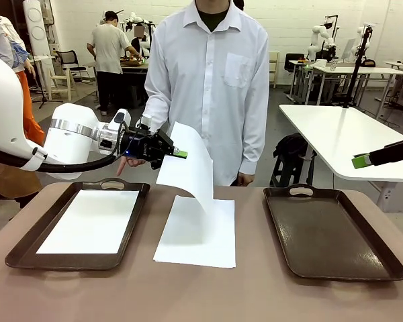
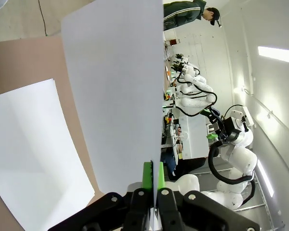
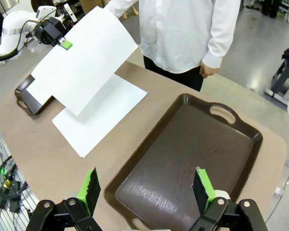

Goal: Sort the A4 documents.
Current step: Place the A4 Paper in the designated Handle tray.

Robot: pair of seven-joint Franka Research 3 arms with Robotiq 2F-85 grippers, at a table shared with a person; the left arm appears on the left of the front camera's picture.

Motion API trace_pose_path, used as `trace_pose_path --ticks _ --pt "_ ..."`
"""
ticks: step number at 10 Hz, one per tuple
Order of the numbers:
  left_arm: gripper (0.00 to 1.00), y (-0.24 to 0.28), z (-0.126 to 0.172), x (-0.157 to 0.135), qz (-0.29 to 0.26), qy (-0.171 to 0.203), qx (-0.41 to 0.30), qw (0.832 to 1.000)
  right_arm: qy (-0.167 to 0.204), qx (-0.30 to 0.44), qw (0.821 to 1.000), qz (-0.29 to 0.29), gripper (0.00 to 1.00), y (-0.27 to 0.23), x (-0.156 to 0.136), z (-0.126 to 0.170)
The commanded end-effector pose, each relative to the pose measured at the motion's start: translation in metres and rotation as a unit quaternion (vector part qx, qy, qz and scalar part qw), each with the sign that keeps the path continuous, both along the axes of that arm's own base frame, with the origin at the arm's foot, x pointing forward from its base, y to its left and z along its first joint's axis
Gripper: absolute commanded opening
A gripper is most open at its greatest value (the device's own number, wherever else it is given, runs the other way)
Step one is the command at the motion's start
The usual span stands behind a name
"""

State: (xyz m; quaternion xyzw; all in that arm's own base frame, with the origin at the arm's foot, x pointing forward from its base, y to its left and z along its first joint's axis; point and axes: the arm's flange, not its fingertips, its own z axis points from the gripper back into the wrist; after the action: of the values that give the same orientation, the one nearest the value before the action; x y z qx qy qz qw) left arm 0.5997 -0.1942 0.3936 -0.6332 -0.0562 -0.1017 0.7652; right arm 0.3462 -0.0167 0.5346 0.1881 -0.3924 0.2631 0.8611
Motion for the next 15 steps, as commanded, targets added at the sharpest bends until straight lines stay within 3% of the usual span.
trace_pose_path --ticks 1,3,7,11,13,15 --pt "0.01 0.003 0.002 0.0 -0.004 -0.001 0.023 1.0 0.002 0.008 1.0 0.004 1.0 0.0 0.002 -0.002" --pt "0.01 0.029 0.018 -0.014 0.003 0.006 0.059 0.998 0.002 0.008 1.0 0.004 1.0 0.0 0.002 -0.002" --pt "0.01 0.095 0.032 -0.035 0.037 0.056 0.107 0.992 0.002 0.008 1.0 0.004 1.0 0.0 0.002 -0.002" --pt "0.01 0.146 0.015 -0.039 -0.009 0.107 0.173 0.979 0.002 0.008 1.0 0.004 1.0 0.0 0.002 -0.002" --pt "0.01 0.165 0.0 -0.04 -0.018 0.1 0.193 0.976 0.002 0.008 1.0 0.004 1.0 0.0 0.002 -0.002" --pt "0.01 0.176 -0.02 -0.036 0.011 0.101 0.238 0.966 0.002 0.008 1.0 0.004 1.0 0.0 0.002 -0.002"
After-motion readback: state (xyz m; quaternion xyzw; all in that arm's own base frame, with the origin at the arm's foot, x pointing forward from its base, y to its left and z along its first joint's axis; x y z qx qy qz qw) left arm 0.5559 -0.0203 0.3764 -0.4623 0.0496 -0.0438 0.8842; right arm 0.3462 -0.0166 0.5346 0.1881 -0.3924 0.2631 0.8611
